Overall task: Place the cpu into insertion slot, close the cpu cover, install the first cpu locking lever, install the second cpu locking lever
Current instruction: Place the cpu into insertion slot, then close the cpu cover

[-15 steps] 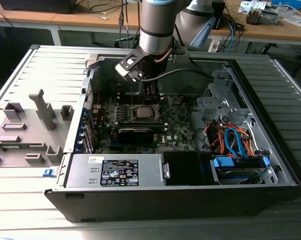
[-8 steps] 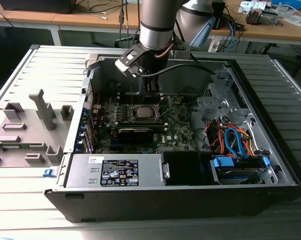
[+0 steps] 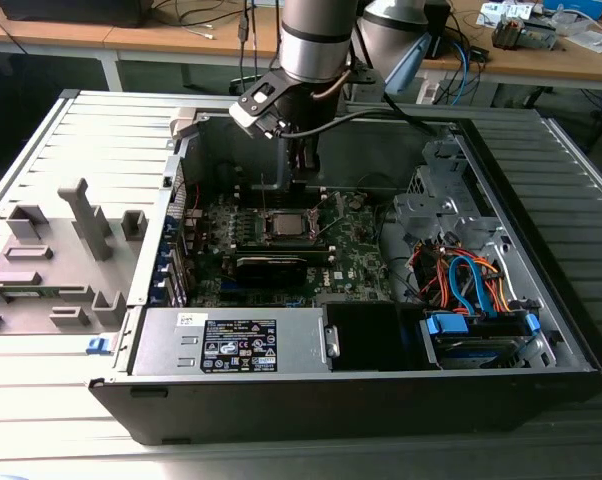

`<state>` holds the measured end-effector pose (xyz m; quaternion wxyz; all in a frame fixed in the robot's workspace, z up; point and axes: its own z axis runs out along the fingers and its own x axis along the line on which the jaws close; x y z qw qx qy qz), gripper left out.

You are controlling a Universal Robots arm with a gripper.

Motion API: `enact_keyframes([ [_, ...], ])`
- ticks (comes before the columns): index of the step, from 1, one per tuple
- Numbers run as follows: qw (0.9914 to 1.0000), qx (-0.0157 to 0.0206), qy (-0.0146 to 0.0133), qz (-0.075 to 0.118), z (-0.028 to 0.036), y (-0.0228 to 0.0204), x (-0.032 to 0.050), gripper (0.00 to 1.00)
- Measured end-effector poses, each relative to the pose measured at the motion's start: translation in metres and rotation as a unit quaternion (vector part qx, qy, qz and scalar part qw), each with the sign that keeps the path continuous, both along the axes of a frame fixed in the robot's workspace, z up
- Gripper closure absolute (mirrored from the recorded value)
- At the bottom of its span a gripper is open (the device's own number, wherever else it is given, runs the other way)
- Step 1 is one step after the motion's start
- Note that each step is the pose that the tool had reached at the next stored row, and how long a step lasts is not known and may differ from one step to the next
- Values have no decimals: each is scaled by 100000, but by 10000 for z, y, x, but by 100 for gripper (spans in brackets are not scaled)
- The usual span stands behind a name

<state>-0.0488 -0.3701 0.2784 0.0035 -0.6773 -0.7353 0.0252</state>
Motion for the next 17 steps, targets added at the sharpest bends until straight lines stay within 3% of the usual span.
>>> enact_keyframes([
  [10,100000,-24,12,15,10,-10,1,89],
  [14,100000,-16,8,0,9,-76,11,89],
  [17,100000,-15,83,2,8,-116,124,89],
])
